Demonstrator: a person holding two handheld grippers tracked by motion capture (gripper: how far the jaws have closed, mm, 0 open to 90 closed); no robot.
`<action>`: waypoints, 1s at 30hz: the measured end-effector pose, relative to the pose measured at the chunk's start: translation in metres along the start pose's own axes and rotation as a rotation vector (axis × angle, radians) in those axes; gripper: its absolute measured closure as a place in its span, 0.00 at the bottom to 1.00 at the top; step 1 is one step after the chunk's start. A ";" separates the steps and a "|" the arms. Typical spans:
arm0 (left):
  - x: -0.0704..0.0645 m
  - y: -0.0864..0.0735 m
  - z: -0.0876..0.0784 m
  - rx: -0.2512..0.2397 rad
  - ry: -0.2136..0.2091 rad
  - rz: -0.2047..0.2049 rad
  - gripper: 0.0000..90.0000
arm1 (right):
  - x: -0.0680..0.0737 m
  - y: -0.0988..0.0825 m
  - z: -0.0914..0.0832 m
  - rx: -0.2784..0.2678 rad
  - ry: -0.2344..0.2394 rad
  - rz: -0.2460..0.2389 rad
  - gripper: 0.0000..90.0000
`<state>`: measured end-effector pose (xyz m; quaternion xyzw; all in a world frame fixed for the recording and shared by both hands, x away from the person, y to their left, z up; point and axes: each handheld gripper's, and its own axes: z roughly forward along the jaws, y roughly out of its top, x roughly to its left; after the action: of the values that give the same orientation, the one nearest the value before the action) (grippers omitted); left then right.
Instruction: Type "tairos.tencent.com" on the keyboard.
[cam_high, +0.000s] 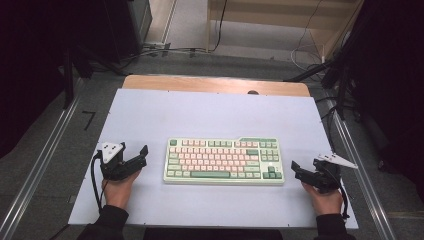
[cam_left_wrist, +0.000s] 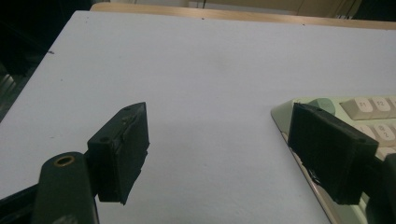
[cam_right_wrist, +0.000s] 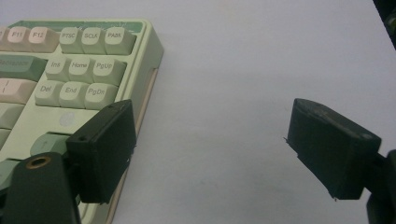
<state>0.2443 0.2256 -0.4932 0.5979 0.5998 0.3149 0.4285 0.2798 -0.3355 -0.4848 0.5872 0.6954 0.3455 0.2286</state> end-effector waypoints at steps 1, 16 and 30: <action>0.000 0.000 0.000 0.000 0.000 -0.001 0.23 | 0.000 0.000 0.000 -0.001 0.001 0.000 0.15; -0.015 0.005 -0.001 0.012 -0.057 0.000 0.24 | 0.002 0.000 0.001 0.005 0.005 -0.013 0.16; -0.037 0.009 0.001 0.026 -0.143 0.038 0.48 | 0.002 0.000 0.001 0.007 0.004 -0.008 0.16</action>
<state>0.2460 0.1898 -0.4802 0.6354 0.5605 0.2717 0.4563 0.2800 -0.3330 -0.4855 0.5844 0.6994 0.3435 0.2267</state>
